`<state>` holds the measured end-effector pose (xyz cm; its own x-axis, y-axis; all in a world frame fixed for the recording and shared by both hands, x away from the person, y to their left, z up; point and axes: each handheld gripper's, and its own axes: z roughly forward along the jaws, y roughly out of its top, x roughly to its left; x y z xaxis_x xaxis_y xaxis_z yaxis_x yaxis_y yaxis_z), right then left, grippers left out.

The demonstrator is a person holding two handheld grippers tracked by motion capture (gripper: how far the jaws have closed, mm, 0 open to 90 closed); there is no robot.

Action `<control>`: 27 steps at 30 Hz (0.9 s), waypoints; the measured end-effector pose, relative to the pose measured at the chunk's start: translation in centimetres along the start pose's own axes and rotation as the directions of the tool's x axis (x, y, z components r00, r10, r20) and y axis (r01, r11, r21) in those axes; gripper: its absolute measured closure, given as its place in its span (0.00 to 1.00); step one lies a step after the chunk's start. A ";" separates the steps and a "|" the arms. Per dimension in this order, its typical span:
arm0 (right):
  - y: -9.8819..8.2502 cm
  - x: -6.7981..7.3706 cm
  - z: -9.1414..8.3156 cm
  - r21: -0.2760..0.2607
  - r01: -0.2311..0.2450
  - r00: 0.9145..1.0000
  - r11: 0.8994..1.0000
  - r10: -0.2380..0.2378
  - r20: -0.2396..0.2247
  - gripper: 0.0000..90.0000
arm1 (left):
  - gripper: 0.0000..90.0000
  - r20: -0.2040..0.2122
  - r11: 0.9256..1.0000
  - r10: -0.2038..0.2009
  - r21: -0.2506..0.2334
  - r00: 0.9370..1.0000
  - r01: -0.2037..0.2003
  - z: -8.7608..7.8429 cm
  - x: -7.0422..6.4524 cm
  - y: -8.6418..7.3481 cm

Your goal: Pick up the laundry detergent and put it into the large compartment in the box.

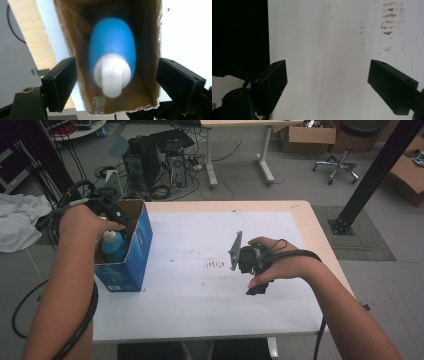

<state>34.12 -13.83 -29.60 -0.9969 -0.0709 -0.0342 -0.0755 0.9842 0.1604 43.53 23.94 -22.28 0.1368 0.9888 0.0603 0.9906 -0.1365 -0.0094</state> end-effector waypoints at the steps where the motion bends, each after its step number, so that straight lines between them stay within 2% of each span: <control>1: 0.0 0.0 0.0 0.000 0.001 1.000 1.000 -0.001 0.001 0.18 | 0.18 -0.007 1.000 0.005 0.002 1.000 -0.005 -0.3 -0.1 0.0; 5: 0.0 0.0 -0.1 -0.004 -0.001 1.000 1.000 0.001 0.003 0.18 | 0.17 -0.015 1.000 0.010 0.008 1.000 -0.010 -1.2 -0.3 -0.1; 6: 0.0 0.0 -0.2 -0.004 -0.002 1.000 1.000 0.002 0.004 0.18 | 0.17 -0.020 1.000 0.023 0.004 1.000 -0.023 -1.5 -0.3 -0.2; 10: 0.0 0.0 -0.3 -0.005 0.003 1.000 1.000 -0.003 0.006 0.18 | 0.14 -0.032 0.999 0.032 -0.007 0.999 -0.032 -2.4 -0.6 -0.3; 12: 0.0 0.1 -0.3 -0.006 -0.001 1.000 1.000 0.001 0.004 0.18 | 0.13 -0.025 0.999 0.041 -0.016 0.999 -0.042 -2.7 -0.8 -0.3; 15: -0.1 0.1 -0.4 -0.010 0.002 1.000 1.000 -0.002 0.002 0.18 | 0.13 -0.032 0.998 0.057 -0.022 0.998 -0.058 -3.0 -1.0 -0.3; 19: -0.1 0.1 -0.4 -0.005 -0.004 1.000 1.000 0.004 0.003 0.18 | 0.08 -0.037 0.998 0.064 0.005 0.997 -0.064 -2.9 -1.3 -0.3; 27: 0.0 0.1 -0.5 0.000 -0.006 1.000 1.000 0.006 0.005 0.18 | 0.07 -0.033 0.996 0.093 -0.007 0.995 -0.093 -2.9 -1.8 -0.3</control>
<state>33.98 -13.93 -29.10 -0.9972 -0.0641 -0.0383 -0.0694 0.9846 0.1607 43.03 22.04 -19.51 0.2280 0.9693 0.0922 0.9736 -0.2282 -0.0081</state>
